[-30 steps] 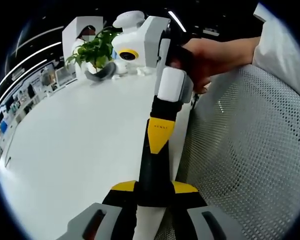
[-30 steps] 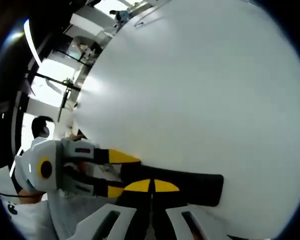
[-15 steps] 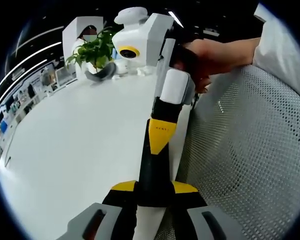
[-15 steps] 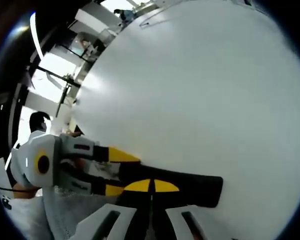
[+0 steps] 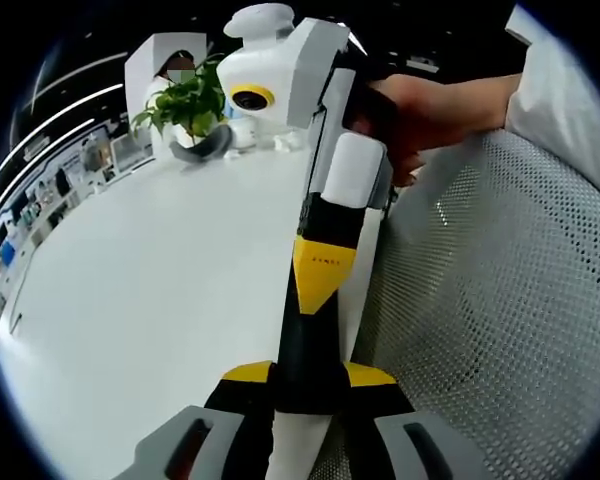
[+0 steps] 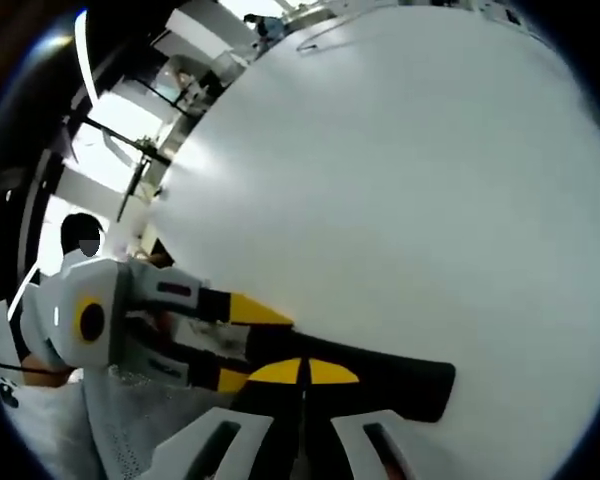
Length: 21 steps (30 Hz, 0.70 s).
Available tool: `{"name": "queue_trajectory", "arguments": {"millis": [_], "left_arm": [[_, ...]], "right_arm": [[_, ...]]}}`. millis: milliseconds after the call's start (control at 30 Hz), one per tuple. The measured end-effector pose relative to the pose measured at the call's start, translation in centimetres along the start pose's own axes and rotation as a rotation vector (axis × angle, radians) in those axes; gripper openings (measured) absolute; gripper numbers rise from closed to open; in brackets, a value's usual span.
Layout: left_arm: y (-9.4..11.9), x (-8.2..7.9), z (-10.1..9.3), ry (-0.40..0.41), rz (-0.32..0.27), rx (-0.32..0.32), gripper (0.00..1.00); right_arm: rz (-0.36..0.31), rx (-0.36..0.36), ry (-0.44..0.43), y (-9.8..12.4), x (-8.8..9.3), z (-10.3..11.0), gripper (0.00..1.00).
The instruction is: Press the specified remote control buttons in sequence, fully releasing each button before pressing the next.
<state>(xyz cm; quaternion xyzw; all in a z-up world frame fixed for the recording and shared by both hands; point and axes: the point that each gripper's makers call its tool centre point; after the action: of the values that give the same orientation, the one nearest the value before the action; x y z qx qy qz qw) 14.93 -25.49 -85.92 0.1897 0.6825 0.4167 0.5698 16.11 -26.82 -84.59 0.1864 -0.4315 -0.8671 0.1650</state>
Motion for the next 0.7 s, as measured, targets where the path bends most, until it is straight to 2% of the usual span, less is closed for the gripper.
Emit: {"name": "queue_trajectory", "arguments": {"millis": [700], "left_arm": [[0.02,-0.01,-0.02,0.000,-0.001,0.000,0.25]], "right_arm": [[0.008,0.030,0.052,-0.52,0.18,0.10,0.00]]}}
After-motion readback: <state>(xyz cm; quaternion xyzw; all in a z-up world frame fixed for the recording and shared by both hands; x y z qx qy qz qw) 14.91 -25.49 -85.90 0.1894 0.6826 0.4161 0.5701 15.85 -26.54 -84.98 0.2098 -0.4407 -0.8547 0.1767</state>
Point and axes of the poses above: the point that each gripper's makers call its tool centre point, and the gripper's own axes: y roughly backward along the fingers, z roughly to its left, x roughly out of its underside, and after that the axes turned 7 degrees about z, right-handed
